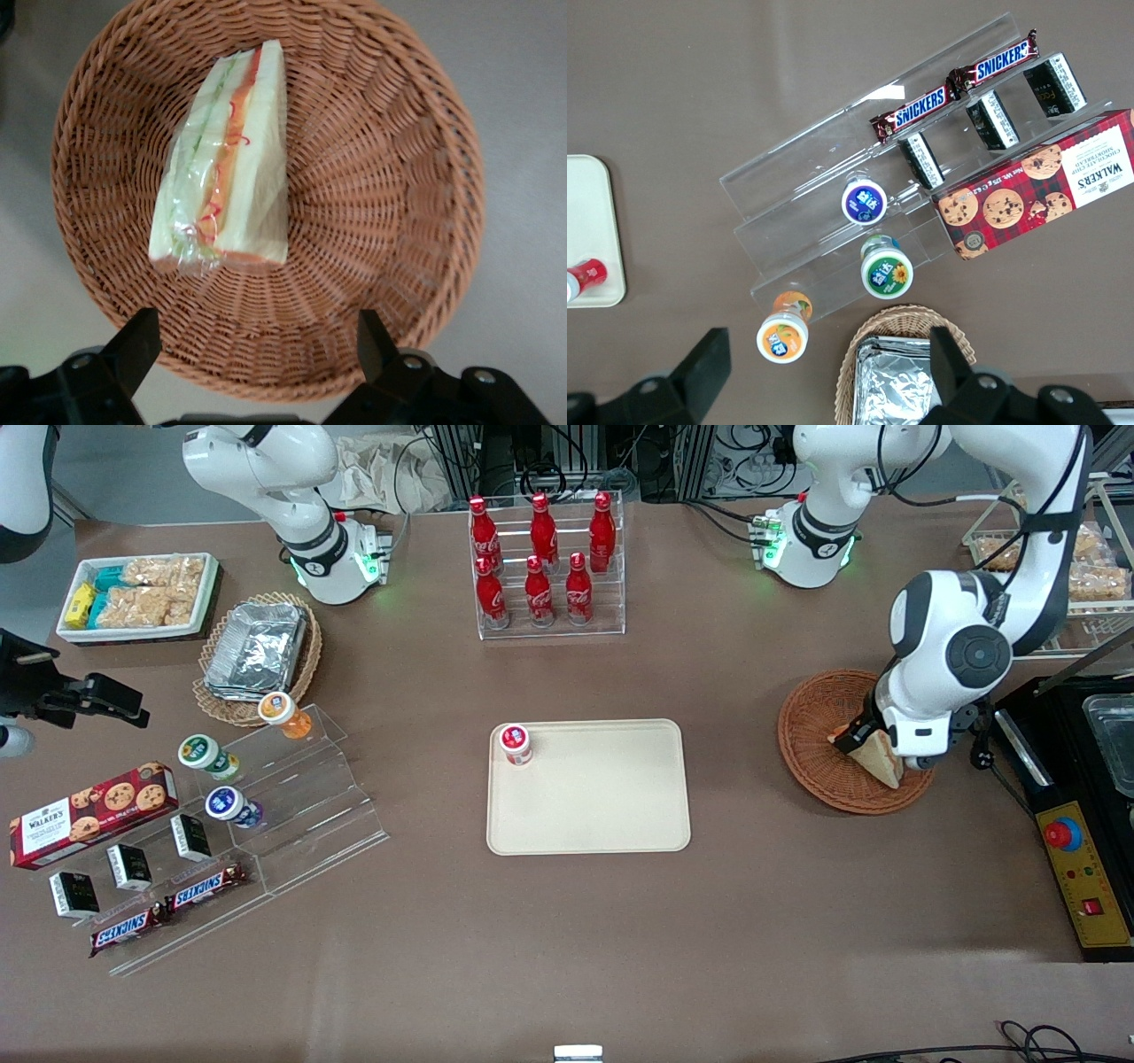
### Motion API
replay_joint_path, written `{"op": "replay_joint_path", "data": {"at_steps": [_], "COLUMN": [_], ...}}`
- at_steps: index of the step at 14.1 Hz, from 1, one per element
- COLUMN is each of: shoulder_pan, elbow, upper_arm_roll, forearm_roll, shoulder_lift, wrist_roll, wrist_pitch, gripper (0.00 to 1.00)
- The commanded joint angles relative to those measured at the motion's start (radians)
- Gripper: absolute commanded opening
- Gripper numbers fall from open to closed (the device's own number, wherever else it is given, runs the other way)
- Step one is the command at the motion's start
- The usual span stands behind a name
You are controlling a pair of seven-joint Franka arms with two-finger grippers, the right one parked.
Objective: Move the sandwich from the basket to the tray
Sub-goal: 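Lower the open left gripper around the wrapped sandwich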
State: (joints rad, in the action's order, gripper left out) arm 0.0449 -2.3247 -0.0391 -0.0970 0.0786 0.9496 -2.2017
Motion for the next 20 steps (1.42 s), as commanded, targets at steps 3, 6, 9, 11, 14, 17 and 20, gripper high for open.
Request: {"op": "replay_joint_path", "data": {"at_steps": [3, 6, 9, 11, 14, 17, 20], "shoulder_pan": [-0.003, -0.003, -0.003, -0.003, -0.003, -0.003, -0.002], "elbow": [-0.005, 0.001, 0.004, 0.005, 0.011, 0.018, 0.033], "upper_arm_roll": [0.034, 0.042, 0.057, 0.059, 0.071, 0.071, 0.07], "forearm_roll": [-0.069, -0.069, -0.069, -0.072, -0.105, -0.107, -0.109], "shoulder_lift": [0.055, 0.101, 0.145, 0.159, 0.164, 0.153, 0.119], "wrist_roll": [0.107, 0.107, 0.107, 0.107, 0.129, 0.15, 0.193], "wrist_pitch": [-0.075, -0.09, -0.118, -0.13, -0.133, -0.128, -0.084], "gripper": [1.0, 1.0, 1.0, 1.0, 0.69, 0.29, 0.21]}}
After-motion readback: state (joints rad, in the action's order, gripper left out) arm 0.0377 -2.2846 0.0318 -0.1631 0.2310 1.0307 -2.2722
